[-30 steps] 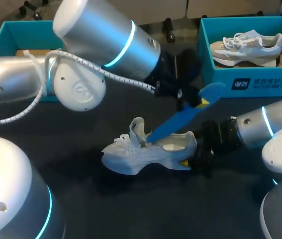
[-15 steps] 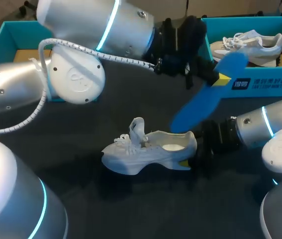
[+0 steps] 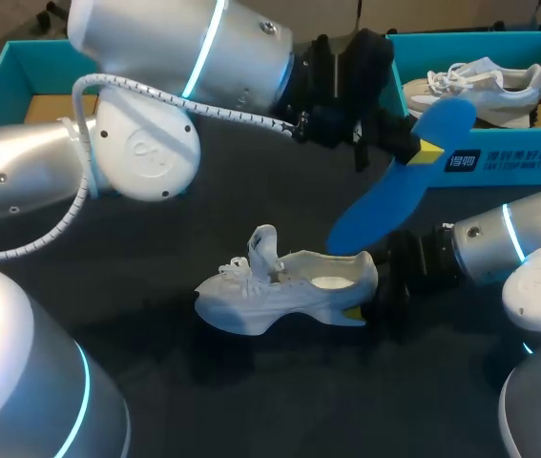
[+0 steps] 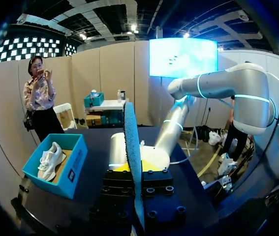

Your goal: Take the shoe out of the shoebox, open the shoe tongue, remove and reinsert the insole, then place the shoe into the shoebox

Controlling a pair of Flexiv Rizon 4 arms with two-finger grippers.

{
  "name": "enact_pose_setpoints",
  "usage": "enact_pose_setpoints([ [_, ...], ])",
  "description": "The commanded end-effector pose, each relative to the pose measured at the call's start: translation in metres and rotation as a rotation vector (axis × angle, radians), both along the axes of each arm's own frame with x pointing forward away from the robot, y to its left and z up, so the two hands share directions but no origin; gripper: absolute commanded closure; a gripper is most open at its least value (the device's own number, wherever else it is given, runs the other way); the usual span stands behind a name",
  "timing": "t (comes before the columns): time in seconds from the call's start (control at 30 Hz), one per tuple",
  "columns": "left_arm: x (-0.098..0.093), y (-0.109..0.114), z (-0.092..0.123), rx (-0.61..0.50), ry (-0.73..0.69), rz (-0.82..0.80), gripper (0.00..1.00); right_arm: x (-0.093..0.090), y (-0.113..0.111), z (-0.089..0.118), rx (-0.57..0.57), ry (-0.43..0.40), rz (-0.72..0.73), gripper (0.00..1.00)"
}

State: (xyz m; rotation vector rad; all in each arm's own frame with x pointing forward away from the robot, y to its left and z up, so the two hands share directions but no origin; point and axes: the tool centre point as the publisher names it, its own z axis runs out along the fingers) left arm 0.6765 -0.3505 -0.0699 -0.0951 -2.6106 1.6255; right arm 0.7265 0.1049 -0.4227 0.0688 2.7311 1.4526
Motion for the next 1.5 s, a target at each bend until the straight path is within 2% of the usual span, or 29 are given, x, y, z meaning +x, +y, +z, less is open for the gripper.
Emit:
enact_pose_setpoints([
  [0.03,0.000,0.002,-0.001,-0.003,0.000,-0.001,1.00,0.003,-0.001,-0.005,-0.005,0.000,-0.001,1.00],
  [0.13,0.000,0.002,-0.001,-0.003,0.000,-0.001,1.00,0.003,-0.001,-0.005,-0.005,0.000,-0.001,1.00],
  [0.23,-0.001,0.001,0.009,-0.012,0.061,0.054,1.00,0.003,-0.001,-0.005,-0.005,0.000,-0.001,1.00],
  [0.4,-0.005,0.004,0.034,-0.041,0.126,0.101,1.00,0.003,-0.001,-0.005,-0.005,0.000,-0.001,1.00],
  [0.9,-0.006,0.018,0.114,-0.171,0.467,0.242,1.00,0.003,-0.001,-0.005,-0.005,0.000,-0.001,1.00],
  [1.17,-0.013,0.027,0.143,-0.282,0.604,0.224,1.00,0.003,-0.001,-0.005,-0.005,0.000,-0.001,1.00],
  [1.2,-0.019,0.033,0.151,-0.308,0.669,0.167,1.00,0.003,-0.001,-0.005,-0.005,0.000,-0.001,1.00],
  [1.5,-0.037,0.058,0.168,-0.376,0.777,0.048,1.00,0.003,-0.001,-0.005,-0.005,0.000,-0.001,1.00],
])
